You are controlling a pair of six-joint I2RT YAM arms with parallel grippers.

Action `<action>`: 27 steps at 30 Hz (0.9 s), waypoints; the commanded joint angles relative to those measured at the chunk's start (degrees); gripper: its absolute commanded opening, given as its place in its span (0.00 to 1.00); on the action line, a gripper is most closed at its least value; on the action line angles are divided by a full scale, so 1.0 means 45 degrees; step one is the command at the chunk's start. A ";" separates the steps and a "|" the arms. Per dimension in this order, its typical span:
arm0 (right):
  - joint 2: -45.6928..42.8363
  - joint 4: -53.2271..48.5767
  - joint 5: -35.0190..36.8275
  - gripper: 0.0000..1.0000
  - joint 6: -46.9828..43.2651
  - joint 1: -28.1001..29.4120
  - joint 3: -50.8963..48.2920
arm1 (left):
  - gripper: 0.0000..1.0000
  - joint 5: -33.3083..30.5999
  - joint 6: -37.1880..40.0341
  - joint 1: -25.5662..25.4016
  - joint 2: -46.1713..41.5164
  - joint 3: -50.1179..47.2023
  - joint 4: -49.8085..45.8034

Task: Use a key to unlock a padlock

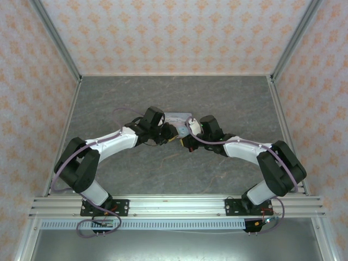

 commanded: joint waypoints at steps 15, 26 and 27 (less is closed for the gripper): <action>0.0474 0.0981 -0.0844 0.00 -0.1427 0.0056 0.1454 | 0.21 0.0986 0.0626 -0.0182 -0.0418 0.1028 -0.0853; 0.0717 0.0981 -0.1130 0.00 -0.1896 -0.0132 0.1899 | 0.21 0.1489 0.1120 -0.0184 -0.0418 0.1132 -0.1304; 0.0704 0.0968 -0.1161 0.00 -0.1930 -0.0206 0.1911 | 0.21 0.1489 0.1143 -0.0183 -0.0437 0.1132 -0.1314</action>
